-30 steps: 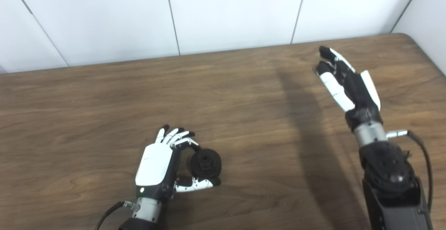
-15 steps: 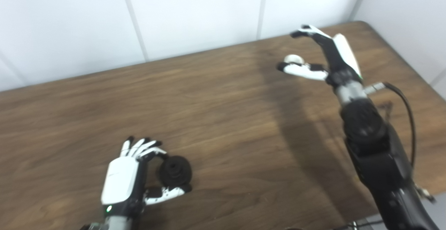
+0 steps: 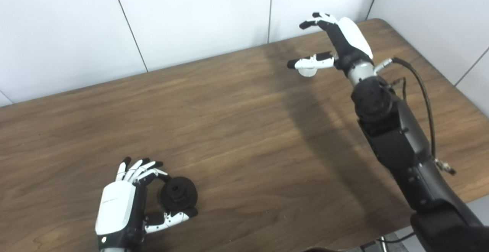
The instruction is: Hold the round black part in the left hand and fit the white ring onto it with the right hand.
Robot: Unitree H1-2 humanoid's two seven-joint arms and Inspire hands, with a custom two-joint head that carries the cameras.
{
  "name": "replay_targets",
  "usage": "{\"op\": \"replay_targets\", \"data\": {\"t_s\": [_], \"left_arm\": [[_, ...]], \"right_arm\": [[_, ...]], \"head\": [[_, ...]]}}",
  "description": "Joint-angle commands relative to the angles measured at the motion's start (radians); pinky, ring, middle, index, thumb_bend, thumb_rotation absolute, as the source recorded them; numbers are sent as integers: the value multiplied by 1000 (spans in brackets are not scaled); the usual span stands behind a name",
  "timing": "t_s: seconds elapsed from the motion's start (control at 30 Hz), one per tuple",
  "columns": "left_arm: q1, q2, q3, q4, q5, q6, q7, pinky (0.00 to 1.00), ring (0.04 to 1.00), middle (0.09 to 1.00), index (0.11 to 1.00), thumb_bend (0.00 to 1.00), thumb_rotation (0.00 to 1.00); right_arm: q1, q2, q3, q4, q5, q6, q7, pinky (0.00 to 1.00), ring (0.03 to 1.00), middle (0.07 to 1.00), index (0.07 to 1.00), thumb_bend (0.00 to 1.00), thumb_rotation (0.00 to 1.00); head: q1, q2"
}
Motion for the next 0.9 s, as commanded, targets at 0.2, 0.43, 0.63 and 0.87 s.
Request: {"op": "replay_targets", "data": {"t_s": [0.2, 0.43, 0.63, 0.87], "left_arm": [[11, 12, 13, -15, 6, -10, 2, 1000, 877, 782, 486, 522, 51], [17, 11, 16, -22, 10, -5, -3, 1000, 874, 781, 486, 522, 52], [19, 11, 19, -23, 11, -6, -4, 1000, 875, 781, 486, 522, 52], [22, 9, 20, -29, 16, 1, -10, 1000, 876, 781, 486, 522, 52]], "right_arm": [[-85, -59, 20, 68, -41, 3, 18, 1000, 1000, 957, 769, 787, 299], [-107, -87, 46, 135, -79, 24, 66, 1000, 1000, 975, 773, 783, 306], [-134, -94, 61, 188, -116, 25, 109, 1000, 1000, 984, 769, 800, 298], [-175, -109, 77, 251, -171, 25, 192, 1000, 1000, 995, 772, 814, 326]], "head": [[-1, -2], [3, 0], [0, 0], [3, 1]]}}
